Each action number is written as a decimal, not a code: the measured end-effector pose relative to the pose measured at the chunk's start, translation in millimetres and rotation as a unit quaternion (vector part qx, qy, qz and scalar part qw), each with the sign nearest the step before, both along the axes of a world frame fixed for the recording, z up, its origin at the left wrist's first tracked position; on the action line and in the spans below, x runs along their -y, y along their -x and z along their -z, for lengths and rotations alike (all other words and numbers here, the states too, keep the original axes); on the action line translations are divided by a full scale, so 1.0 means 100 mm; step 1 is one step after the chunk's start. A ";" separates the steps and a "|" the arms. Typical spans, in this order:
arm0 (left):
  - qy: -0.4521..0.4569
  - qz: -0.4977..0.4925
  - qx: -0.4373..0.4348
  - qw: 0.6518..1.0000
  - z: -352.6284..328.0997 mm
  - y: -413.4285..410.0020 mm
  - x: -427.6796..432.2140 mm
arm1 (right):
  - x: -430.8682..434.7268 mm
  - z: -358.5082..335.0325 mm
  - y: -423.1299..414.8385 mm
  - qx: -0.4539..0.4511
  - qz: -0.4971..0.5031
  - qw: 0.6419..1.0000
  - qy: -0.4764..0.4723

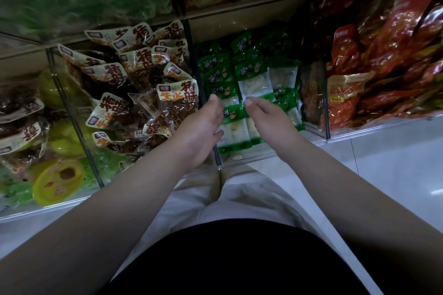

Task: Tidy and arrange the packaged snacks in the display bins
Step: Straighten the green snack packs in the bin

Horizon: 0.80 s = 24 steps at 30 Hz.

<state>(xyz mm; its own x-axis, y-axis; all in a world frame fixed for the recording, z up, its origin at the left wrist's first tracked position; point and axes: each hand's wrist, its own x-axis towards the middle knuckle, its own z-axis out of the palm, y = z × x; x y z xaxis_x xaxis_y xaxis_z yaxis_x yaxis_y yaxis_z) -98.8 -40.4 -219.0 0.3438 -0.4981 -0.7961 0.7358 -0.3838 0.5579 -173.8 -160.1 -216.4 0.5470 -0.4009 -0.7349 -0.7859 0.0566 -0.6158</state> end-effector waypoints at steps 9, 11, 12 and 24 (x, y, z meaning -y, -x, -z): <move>0.074 -0.049 0.020 0.996 -0.41 -0.16 -0.07 | -0.10 -0.40 -0.13 0.101 0.067 0.991 -0.057; 0.090 -0.061 0.033 0.994 -0.51 -0.21 -0.10 | -0.12 -0.50 -0.17 0.123 0.072 0.986 -0.083; 0.098 -0.068 0.040 0.992 -0.57 -0.24 -0.12 | -0.14 -0.56 -0.19 0.132 0.075 0.984 -0.096; 0.185 -0.109 0.101 0.971 -1.13 -0.46 -0.25 | -0.23 -1.15 -0.45 0.229 0.061 0.961 -0.142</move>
<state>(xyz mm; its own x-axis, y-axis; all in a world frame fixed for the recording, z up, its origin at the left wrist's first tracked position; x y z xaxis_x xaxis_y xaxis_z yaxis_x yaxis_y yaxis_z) -53.0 -15.7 -106.2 0.6038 -0.6350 -0.4818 0.6385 0.0233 0.7693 -128.7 -137.1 -101.2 0.8015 -0.3006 -0.5169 -0.4124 0.3481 -0.8419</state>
